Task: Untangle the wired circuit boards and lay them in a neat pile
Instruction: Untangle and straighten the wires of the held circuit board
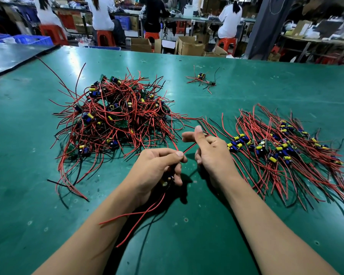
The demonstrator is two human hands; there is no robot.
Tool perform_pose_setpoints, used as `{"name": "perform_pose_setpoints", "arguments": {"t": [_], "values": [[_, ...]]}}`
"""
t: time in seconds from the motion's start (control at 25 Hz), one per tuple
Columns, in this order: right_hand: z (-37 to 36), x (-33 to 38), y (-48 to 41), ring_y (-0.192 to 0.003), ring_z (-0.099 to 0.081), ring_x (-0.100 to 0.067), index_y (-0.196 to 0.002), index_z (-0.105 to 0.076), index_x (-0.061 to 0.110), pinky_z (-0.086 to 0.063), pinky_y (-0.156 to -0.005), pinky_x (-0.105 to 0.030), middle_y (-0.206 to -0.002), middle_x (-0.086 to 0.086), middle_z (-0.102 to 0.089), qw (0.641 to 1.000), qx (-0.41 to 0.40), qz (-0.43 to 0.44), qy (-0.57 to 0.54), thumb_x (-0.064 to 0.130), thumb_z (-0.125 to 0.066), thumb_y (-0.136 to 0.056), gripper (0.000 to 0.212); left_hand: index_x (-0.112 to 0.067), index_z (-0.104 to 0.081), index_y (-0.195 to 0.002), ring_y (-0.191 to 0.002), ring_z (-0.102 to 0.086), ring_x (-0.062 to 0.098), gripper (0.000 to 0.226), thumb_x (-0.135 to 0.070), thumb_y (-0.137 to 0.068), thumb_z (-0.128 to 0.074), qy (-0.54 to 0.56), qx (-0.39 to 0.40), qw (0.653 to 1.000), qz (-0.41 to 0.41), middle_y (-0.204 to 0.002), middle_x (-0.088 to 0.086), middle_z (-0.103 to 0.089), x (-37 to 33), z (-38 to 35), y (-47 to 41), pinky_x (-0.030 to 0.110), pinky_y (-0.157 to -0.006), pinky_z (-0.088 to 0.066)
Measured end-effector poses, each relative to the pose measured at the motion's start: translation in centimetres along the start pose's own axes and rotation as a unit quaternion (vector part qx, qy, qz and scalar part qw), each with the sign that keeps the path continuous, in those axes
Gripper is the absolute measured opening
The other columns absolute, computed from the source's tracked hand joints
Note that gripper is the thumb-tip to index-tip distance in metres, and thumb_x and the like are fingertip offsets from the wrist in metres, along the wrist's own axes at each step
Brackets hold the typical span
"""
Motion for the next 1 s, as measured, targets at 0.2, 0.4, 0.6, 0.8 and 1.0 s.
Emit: {"name": "perform_pose_setpoints", "arguments": {"t": [0.2,0.4,0.6,0.8,1.0], "values": [[-0.2,0.1,-0.1,-0.04,-0.033,-0.012,-0.084,-0.08,0.021,-0.025,-0.047,-0.024,-0.093,-0.035,-0.066,0.997,0.013,-0.063,-0.03,0.072,-0.026,-0.098,0.075,-0.002,-0.071,-0.082,-0.043,-0.057,0.02,0.015,-0.011,-0.091,-0.063,0.018,-0.017,1.0,0.011,-0.059,0.011,-0.06,0.0,0.0,0.1,0.022,-0.046,-0.047],[0.3,0.1,0.2,-0.039,-0.043,-0.009,-0.096,-0.074,0.011,-0.034,-0.039,-0.019,-0.081,0.003,-0.075,0.991,0.096,-0.088,-0.012,0.061,-0.045,-0.098,0.057,-0.008,-0.068,-0.087,-0.051,-0.065,0.021,0.011,-0.014,-0.093,-0.061,0.076,-0.046,0.996,0.012,-0.068,0.014,-0.067,-0.5,0.0,0.0,0.024,-0.049,-0.051],[0.6,-0.2,0.8,-0.04,-0.043,-0.009,-0.101,-0.072,0.013,-0.037,-0.041,-0.019,-0.05,0.005,-0.053,0.985,0.14,-0.062,0.076,0.021,-0.056,-0.103,0.018,-0.007,-0.067,-0.088,-0.065,-0.072,0.023,0.014,-0.018,-0.093,-0.059,0.124,-0.061,0.99,0.007,-0.083,0.018,-0.073,-1.0,0.4,-0.2,0.028,-0.06,-0.059],[0.7,0.1,0.9,-0.059,-0.056,-0.015,-0.106,-0.073,0.012,-0.049,-0.056,-0.029,-0.09,-0.003,-0.075,0.973,0.183,-0.008,0.144,0.008,-0.067,-0.095,0.014,0.0,-0.062,-0.107,-0.076,-0.074,0.025,0.02,-0.012,-0.096,-0.051,0.204,-0.048,0.978,0.01,-0.091,0.018,-0.074,-1.4,0.8,-0.4,0.032,-0.075,-0.06],[0.1,0.1,1.4,-0.062,-0.058,-0.004,-0.094,-0.074,0.021,-0.05,-0.059,-0.027,-0.081,0.009,-0.075,0.953,0.23,0.052,0.192,0.016,-0.081,-0.083,0.015,0.003,-0.058,-0.115,-0.091,-0.073,0.03,0.031,0.006,-0.085,-0.052,0.245,-0.038,0.969,-0.026,-0.103,0.019,-0.072,-1.9,1.4,-0.3,0.031,-0.074,-0.06]]}}
Point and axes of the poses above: each hand's wrist, its own y-axis away from the middle knuckle, its own z-axis out of the back of the hand, x = y × z, the point moved 1 cm from there along -y, towards the middle knuckle
